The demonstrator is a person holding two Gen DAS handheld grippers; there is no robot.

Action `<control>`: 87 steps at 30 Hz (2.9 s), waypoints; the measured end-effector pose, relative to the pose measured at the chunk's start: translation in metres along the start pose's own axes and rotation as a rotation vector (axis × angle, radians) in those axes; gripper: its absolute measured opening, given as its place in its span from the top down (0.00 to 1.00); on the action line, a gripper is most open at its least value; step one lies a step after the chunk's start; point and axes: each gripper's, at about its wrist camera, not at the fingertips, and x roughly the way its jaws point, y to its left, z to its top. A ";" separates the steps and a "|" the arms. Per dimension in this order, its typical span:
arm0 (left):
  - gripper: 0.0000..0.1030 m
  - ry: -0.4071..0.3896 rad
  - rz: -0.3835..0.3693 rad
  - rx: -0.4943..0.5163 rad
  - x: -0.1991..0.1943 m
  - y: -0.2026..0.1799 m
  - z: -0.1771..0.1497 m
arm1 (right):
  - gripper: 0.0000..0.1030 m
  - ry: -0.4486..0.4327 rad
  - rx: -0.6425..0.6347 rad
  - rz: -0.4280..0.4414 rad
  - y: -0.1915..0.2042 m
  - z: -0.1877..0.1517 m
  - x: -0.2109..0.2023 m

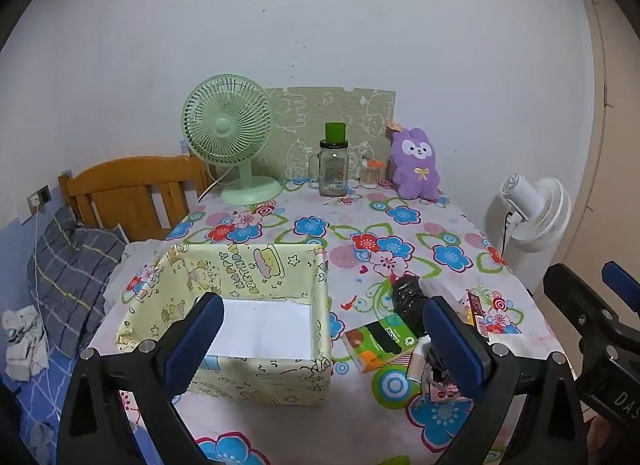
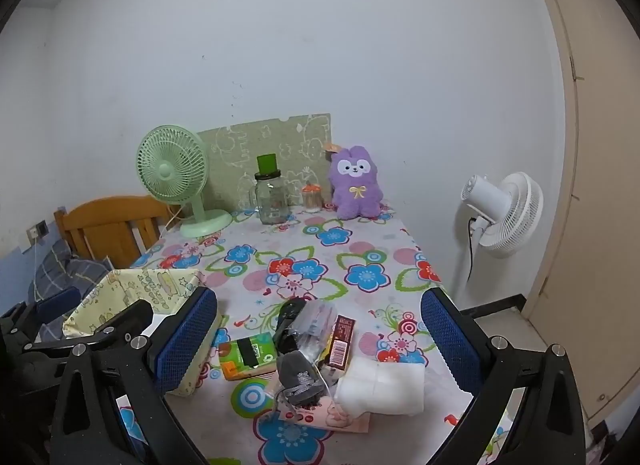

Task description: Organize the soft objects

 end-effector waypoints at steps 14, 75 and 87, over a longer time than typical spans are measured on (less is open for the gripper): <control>0.03 0.002 -0.006 0.022 0.003 -0.009 -0.001 | 0.00 0.000 0.004 -0.002 -0.002 0.001 0.003; 0.05 0.035 -0.019 0.023 0.015 -0.015 -0.002 | 0.04 0.022 -0.024 -0.005 -0.002 0.000 0.011; 0.09 0.063 -0.044 0.041 0.028 -0.033 -0.006 | 0.06 0.042 -0.015 -0.008 -0.007 -0.005 0.022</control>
